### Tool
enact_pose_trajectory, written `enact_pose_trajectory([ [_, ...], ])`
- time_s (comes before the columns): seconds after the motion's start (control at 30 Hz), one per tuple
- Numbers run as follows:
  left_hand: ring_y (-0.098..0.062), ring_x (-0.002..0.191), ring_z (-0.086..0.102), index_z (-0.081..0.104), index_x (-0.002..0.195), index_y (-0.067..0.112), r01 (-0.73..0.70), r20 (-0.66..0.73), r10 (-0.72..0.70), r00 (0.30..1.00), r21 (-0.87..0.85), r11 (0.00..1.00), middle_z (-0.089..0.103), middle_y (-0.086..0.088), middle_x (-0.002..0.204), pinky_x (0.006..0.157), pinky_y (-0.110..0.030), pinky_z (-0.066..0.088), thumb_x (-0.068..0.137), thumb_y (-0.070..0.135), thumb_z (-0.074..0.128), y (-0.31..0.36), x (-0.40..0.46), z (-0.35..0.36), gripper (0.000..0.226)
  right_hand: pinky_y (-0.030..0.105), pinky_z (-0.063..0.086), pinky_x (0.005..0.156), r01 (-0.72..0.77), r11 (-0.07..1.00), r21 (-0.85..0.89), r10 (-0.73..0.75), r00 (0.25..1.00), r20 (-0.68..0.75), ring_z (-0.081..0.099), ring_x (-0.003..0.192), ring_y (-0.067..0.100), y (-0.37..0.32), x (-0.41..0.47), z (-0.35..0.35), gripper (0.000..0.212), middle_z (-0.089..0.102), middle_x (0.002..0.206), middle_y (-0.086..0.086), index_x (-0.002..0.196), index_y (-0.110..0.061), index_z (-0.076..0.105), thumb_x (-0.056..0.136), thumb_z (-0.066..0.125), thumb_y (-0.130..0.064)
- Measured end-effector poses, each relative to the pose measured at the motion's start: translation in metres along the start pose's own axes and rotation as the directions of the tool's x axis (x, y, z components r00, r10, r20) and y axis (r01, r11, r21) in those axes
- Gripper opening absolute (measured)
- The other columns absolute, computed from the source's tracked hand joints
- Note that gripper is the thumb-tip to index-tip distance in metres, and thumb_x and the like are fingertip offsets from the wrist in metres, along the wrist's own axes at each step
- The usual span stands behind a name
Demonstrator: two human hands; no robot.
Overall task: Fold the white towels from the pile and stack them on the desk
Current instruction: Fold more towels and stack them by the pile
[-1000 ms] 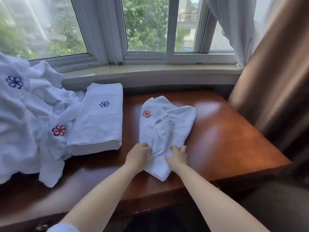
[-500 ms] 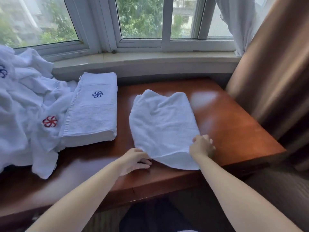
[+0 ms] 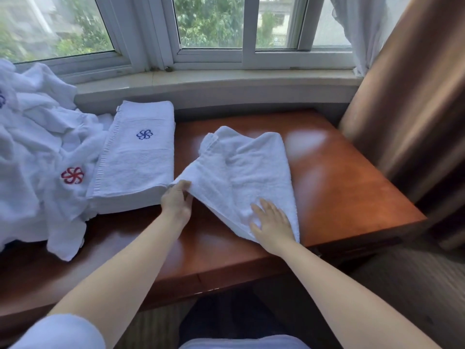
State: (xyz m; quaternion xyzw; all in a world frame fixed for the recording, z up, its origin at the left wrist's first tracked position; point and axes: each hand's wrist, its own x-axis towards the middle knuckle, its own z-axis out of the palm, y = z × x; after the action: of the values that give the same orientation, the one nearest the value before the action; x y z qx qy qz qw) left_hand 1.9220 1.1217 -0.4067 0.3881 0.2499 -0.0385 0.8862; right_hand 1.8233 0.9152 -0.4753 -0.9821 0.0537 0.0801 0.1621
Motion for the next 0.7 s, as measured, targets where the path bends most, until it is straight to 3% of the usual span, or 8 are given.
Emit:
enact_pose_trajectory([
  [0.1,-0.024,0.088,0.057,0.053,0.087,0.01,-0.038,0.033,0.036,0.999,0.058,0.998,0.057,-0.01,0.087,0.081,-0.036,0.051,0.077,-0.021,0.05,0.003,-0.006,-0.005,0.032,0.034,-0.003,0.119,0.018,1.0,0.002,-0.018,0.999,0.031,-0.006,0.148,0.012,0.008,-0.003,-0.008,0.059,-0.003,0.161,-0.008,0.153,-0.032,0.013,0.098,0.033,-0.039],
  [0.17,-0.027,0.086,0.055,0.051,0.091,0.009,-0.123,0.009,0.127,0.992,0.307,0.944,0.057,-0.013,0.089,0.076,-0.037,0.048,0.075,-0.018,0.054,-0.001,-0.016,-0.014,0.031,0.034,-0.002,0.12,0.005,1.0,-0.003,-0.005,0.999,0.04,-0.005,0.148,0.01,0.015,-0.004,-0.014,0.059,-0.001,0.161,-0.009,0.152,-0.032,0.015,0.097,0.035,-0.037],
  [0.23,-0.023,0.079,0.054,0.051,0.088,0.01,-0.191,0.063,0.216,0.974,0.739,0.646,0.056,-0.009,0.085,0.067,-0.032,0.045,0.064,-0.003,0.066,-0.008,-0.029,-0.027,0.032,0.037,0.001,0.12,-0.063,0.998,0.004,0.063,0.998,0.026,0.003,0.147,0.009,0.02,-0.004,-0.025,0.059,0.007,0.161,-0.009,0.15,-0.031,0.022,0.094,0.039,-0.031],
  [0.3,-0.019,0.059,0.054,0.053,0.091,0.01,-0.062,0.088,-0.064,0.994,0.942,0.33,0.056,-0.007,0.073,0.05,-0.026,0.041,0.056,0.015,0.071,-0.01,-0.042,-0.035,0.04,0.041,0.013,0.116,-0.179,0.984,-0.023,0.178,0.983,-0.035,0.024,0.141,0.014,0.02,0.0,-0.04,0.053,0.03,0.153,-0.004,0.14,-0.026,0.038,0.087,0.046,-0.021],
  [0.4,-0.013,0.033,0.044,0.054,0.091,0.005,0.147,-0.155,-0.423,0.893,0.988,-0.053,0.051,-0.009,0.053,0.036,-0.017,0.03,0.082,0.06,0.062,-0.003,-0.05,-0.029,0.056,0.035,0.032,0.097,-0.294,0.926,-0.238,0.275,0.955,-0.11,0.049,0.115,0.023,0.011,0.006,-0.06,0.031,0.053,0.122,0.002,0.117,-0.019,0.055,0.086,0.048,-0.021],
  [0.53,-0.019,0.05,0.057,0.057,0.085,0.005,-0.034,0.035,-0.098,0.995,0.999,0.012,0.062,-0.011,0.071,0.045,-0.023,0.043,0.094,0.058,0.044,0.002,-0.025,-0.015,0.055,0.034,0.036,0.092,-0.365,0.93,-0.049,0.353,0.921,-0.162,0.048,0.114,0.026,0.002,0.02,-0.068,0.029,0.057,0.121,0.006,0.115,-0.014,0.058,0.089,0.045,-0.016],
  [0.6,-0.024,0.08,0.06,0.057,0.095,0.007,-0.204,0.204,0.08,0.976,0.979,-0.011,0.063,-0.014,0.099,0.067,-0.032,0.049,0.094,0.04,0.052,0.003,-0.008,-0.007,0.033,0.037,0.037,0.098,-0.299,0.953,0.044,0.302,0.944,-0.131,0.042,0.123,0.027,-0.002,0.027,-0.066,0.04,0.047,0.134,0.007,0.131,-0.014,0.048,0.092,0.044,-0.016],
  [0.7,-0.031,0.108,0.056,0.052,0.121,0.008,-0.233,0.23,0.158,0.96,0.972,-0.001,0.058,-0.015,0.119,0.091,-0.037,0.044,0.088,0.031,0.057,0.003,0.016,0.013,0.04,0.039,0.038,0.099,-0.242,0.97,0.031,0.243,0.968,-0.063,0.039,0.128,0.028,-0.001,0.041,-0.063,0.043,0.042,0.14,0.007,0.138,-0.015,0.04,0.096,0.042,-0.024],
])
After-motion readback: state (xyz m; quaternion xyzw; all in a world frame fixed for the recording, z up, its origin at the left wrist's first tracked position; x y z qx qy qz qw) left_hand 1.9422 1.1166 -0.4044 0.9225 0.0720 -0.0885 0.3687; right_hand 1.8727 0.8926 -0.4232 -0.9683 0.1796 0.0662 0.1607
